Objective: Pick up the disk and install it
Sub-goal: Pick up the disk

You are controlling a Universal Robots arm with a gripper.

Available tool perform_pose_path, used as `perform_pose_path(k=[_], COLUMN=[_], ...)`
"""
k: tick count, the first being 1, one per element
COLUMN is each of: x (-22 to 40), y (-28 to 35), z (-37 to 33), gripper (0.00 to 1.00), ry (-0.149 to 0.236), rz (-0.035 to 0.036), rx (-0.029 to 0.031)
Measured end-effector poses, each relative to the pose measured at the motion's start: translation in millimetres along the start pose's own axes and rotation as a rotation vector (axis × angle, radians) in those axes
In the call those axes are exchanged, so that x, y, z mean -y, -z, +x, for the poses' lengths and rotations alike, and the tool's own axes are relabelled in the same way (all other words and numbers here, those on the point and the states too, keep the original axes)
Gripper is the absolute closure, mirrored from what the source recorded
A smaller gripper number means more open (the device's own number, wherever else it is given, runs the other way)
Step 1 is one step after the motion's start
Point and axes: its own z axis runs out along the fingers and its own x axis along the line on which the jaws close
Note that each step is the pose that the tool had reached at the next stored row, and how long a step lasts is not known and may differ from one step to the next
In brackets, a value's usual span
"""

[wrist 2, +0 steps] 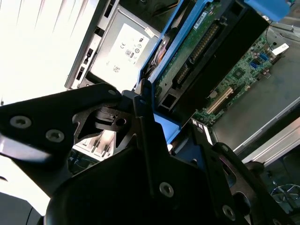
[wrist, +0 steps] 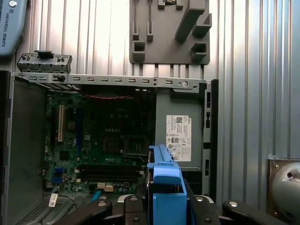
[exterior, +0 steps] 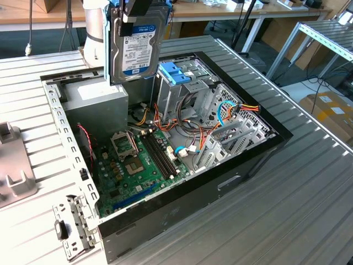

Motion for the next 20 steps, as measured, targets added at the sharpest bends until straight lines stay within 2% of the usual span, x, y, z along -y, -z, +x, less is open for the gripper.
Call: perform_pose_path(k=[20], x=[7.4], y=[-0.1], z=[4.7], gripper=[0.63], ry=[0.0], rz=[-0.0001], rx=[-0.0001])
